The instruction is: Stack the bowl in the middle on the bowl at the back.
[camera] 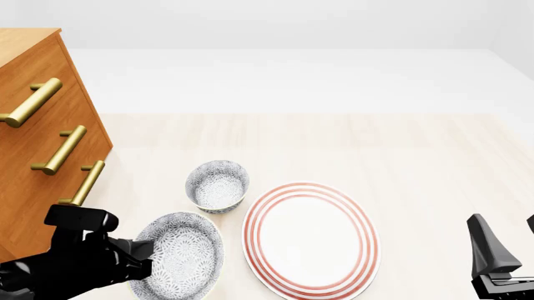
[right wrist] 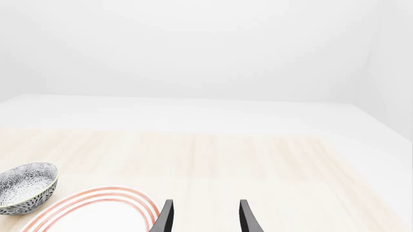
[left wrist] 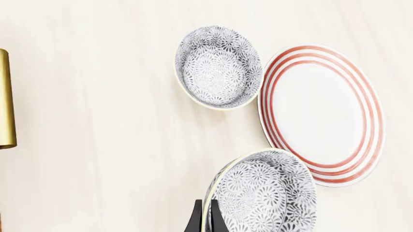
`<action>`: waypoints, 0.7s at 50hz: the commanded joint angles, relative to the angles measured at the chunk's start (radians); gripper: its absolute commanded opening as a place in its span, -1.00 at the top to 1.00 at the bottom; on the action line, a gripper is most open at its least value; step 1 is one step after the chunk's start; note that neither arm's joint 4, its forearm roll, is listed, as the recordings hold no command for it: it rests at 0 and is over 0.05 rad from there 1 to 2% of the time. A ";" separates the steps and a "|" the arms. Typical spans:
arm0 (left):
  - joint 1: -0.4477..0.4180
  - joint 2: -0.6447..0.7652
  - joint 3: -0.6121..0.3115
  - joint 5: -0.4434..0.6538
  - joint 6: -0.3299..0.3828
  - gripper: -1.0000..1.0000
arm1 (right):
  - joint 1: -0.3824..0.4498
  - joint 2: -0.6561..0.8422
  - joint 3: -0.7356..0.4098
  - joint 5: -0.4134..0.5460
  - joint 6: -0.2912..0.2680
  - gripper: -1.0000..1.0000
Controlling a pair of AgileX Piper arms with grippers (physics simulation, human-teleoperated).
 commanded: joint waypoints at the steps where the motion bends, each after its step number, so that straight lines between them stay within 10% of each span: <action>1: -0.026 -0.168 -0.084 0.212 -0.017 1.00 | 0.001 -0.001 -0.001 0.001 -0.003 -1.00; 35: -0.189 -0.336 -0.253 0.505 -0.099 1.00 | 0.003 -0.001 -0.001 -0.001 -0.004 -1.00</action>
